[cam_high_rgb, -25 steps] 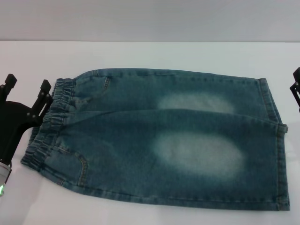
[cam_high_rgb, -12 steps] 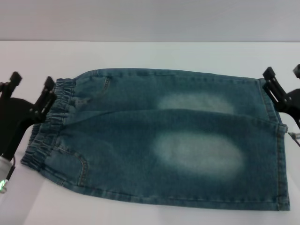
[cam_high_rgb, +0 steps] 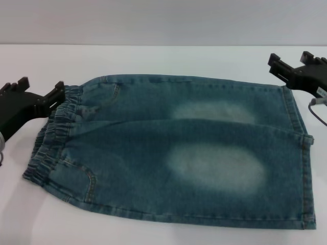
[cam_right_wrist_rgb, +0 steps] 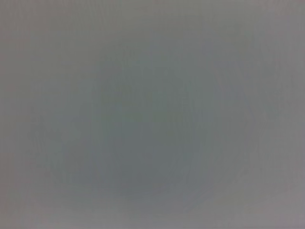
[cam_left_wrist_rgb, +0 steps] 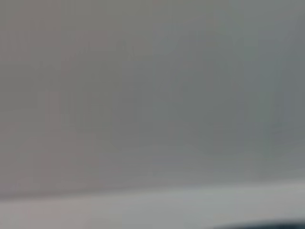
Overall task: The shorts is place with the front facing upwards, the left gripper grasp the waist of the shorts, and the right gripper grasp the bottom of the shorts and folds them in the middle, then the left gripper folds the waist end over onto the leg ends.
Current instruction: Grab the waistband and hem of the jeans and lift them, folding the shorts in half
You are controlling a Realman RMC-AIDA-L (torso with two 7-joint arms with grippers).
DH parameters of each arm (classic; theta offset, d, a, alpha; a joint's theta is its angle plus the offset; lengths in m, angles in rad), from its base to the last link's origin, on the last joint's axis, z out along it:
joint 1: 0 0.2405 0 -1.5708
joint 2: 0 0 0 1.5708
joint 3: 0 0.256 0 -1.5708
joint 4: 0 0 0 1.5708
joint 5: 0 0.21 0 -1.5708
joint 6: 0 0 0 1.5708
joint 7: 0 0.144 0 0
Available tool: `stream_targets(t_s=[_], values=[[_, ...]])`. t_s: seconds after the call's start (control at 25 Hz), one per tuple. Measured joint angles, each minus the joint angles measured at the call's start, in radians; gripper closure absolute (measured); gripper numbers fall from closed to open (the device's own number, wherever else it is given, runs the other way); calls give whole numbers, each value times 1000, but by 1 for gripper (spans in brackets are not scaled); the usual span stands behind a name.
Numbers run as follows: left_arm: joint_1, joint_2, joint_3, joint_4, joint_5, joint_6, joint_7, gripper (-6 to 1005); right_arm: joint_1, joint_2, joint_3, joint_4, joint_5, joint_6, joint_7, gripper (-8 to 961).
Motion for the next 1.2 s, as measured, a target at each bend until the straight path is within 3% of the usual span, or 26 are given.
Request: stream_targets(t_s=[0.12, 0.24, 0.4, 0.52, 0.64, 0.92, 1.2], values=[[-2, -19, -71, -161, -1, -358, 50, 204, -3, 61, 119, 177, -78, 333, -9, 186], [-9, -72, -146, -262, -3, -602, 137, 205, 6, 108, 190, 320, -116, 592, -55, 186], [-26, -159, -255, -325, -5, -844, 260, 205, 39, 120, 247, 448, -111, 865, -80, 184], [-48, -156, -279, -338, -25, -925, 266, 206, 73, 119, 319, 462, -53, 1013, -83, 184], [-57, -155, -307, -340, -33, -972, 273, 207, 72, 122, 358, 459, -17, 1078, -89, 183], [-107, -158, -352, -270, -33, -1039, 286, 208, 26, 127, 379, 429, -16, 1055, -62, 184], [-184, -161, -356, -167, -35, -1114, 277, 209, 58, 128, 355, 320, -15, 1012, -43, 184]])
